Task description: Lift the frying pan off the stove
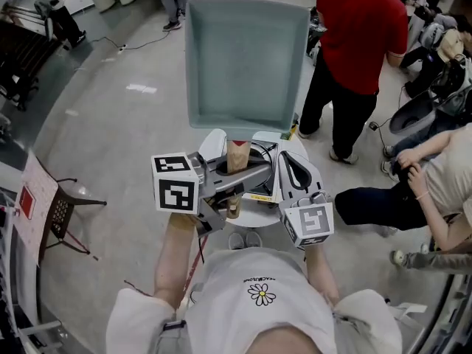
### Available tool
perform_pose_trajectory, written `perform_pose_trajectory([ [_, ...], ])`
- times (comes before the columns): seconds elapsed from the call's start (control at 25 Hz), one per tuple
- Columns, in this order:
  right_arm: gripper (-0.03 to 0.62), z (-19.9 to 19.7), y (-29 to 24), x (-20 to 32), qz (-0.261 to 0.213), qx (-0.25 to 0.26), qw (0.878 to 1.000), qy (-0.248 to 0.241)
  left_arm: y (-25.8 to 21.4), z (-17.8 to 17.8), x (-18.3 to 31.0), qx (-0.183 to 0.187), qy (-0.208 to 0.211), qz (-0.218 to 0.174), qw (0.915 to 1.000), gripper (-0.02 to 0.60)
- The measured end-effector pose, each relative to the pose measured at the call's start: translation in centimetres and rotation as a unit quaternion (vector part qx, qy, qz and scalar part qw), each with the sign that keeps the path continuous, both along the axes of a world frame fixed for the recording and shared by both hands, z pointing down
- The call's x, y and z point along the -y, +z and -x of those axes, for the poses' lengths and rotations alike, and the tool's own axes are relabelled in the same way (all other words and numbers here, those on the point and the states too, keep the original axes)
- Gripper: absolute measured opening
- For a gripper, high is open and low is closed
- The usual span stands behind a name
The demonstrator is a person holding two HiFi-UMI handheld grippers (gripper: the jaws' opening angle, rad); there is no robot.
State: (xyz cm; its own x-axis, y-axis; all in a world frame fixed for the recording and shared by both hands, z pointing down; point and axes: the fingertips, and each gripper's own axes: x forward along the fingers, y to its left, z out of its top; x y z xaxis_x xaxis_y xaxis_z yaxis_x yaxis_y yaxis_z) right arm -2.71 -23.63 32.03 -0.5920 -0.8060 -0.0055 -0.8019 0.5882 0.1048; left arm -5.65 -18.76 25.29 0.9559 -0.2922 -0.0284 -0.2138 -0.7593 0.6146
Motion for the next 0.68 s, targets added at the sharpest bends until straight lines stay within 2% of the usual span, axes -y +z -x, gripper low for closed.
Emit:
perform_pose_trajectory([
  [0.68, 0.003, -0.8, -1.4, 0.1, -0.002, -0.007, 1.0, -0.014, -1.7, 0.0, 0.5, 0.007, -0.027, -0.008, 0.9996, -0.002],
])
